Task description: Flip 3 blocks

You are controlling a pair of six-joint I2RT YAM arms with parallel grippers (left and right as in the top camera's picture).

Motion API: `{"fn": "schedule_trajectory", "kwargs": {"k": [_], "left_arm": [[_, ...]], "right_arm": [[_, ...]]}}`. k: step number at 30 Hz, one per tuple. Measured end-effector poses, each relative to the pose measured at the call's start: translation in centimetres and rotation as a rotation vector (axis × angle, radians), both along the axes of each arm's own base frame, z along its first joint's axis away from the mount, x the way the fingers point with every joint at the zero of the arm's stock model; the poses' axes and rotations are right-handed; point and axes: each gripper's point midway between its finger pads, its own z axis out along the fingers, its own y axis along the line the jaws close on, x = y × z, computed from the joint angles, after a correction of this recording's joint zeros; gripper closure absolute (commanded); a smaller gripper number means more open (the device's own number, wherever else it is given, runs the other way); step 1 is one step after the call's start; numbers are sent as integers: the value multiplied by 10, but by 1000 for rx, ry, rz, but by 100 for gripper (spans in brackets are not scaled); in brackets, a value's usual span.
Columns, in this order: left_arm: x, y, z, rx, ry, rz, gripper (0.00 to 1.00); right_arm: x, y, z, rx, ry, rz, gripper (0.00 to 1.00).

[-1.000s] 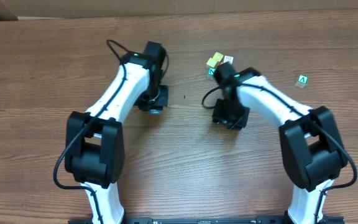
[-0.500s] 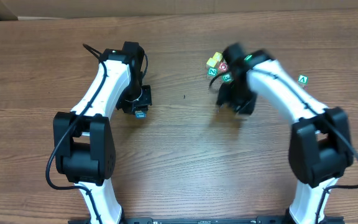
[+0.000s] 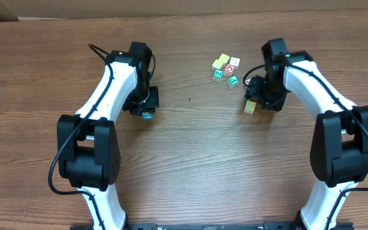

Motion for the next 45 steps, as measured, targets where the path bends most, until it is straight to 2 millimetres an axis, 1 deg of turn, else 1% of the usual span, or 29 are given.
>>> {"fn": "schedule_trajectory", "kwargs": {"k": [5,6,7,9,11,12,14,18,22,23,25,28,29,32,35,40,41,43,45], "left_arm": [[-1,-5,0,0,-2,-11,71],[0,-7,0,0,-4,-16,71],[0,-9,0,-1,-7,-22,71],[0,-13,0,-2,-10,-31,71],[0,-15,0,-2,-13,-36,70],[0,-17,0,-3,-14,-41,70],[0,-17,0,-3,-16,-44,70],[1,-18,0,-3,-18,-45,68],[1,-18,0,-3,-19,-45,67],[1,-18,0,-3,-19,-45,67],[1,-18,0,-2,-20,-45,66],[2,-17,0,1,-23,-45,67],[2,-17,0,1,-23,-45,66],[2,-17,0,4,-24,-45,66],[2,-17,0,4,-24,-45,66],[2,-17,0,4,-23,-46,66],[2,-17,0,4,-24,-45,66],[2,-17,0,4,-24,-46,66],[2,-17,0,4,-24,-45,66]], "right_arm": [[-1,1,-10,-2,-11,-10,39],[-2,1,-11,-2,-8,-15,42],[-3,1,-13,-2,-5,-19,50],[-3,1,-14,0,-6,-28,55],[-2,4,-14,1,-10,-27,53],[-2,5,-14,1,-11,-24,50],[-3,10,-14,1,-14,-9,48],[-8,23,-14,-7,-9,28,48],[-19,28,-15,-24,21,46,48],[-20,28,-15,-27,26,42,49],[-20,27,-15,-31,28,36,53],[-18,26,-15,-36,18,27,53],[-16,26,-15,-39,13,26,51],[-14,24,-15,-54,2,33,50],[-13,23,-15,-63,-8,69,50],[-15,21,-16,-79,-10,184,50],[-15,21,-16,-81,-13,209,51],[-15,21,-16,-83,-17,242,57],[-15,21,-16,-85,-20,267,59]]}}
